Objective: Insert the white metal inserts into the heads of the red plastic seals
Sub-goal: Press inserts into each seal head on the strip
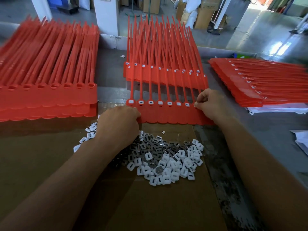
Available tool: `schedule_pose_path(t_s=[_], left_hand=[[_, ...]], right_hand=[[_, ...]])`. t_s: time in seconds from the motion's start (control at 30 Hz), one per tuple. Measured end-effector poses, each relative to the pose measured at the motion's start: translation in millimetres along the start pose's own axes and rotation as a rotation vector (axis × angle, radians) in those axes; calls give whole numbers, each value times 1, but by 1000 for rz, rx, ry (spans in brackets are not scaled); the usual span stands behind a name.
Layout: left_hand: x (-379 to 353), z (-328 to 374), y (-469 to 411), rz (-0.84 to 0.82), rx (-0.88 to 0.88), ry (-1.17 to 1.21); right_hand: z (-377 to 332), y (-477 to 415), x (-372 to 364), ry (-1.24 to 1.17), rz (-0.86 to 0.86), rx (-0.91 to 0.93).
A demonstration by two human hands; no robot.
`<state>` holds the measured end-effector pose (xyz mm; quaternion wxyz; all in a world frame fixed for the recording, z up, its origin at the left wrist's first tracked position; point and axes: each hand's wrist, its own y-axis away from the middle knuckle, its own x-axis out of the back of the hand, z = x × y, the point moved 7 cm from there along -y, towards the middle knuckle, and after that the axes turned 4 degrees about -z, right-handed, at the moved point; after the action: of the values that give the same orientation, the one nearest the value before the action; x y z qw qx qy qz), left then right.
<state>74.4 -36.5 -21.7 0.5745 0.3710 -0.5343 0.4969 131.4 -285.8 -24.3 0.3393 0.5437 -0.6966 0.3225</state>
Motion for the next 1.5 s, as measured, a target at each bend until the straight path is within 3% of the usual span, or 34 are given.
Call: schedule_pose_path(t_s=[0.37,0.77,0.97,1.2,1.5], left_hand=[[1,1,0,3,4,0],[2,-1,1,-2,6,19],[3,-1,0,-5,10,20],[2,0,0,-10,7,11],[2,0,0,-12,2,-1]], right_hand=[[-21,38,19,-123,-93,150],[-60,95,2,-149,-499,344],[-68,112,-12,-41,-756,381],[-63,115,-25,81,-797,362],[-69,118,-25,35,-795,400]])
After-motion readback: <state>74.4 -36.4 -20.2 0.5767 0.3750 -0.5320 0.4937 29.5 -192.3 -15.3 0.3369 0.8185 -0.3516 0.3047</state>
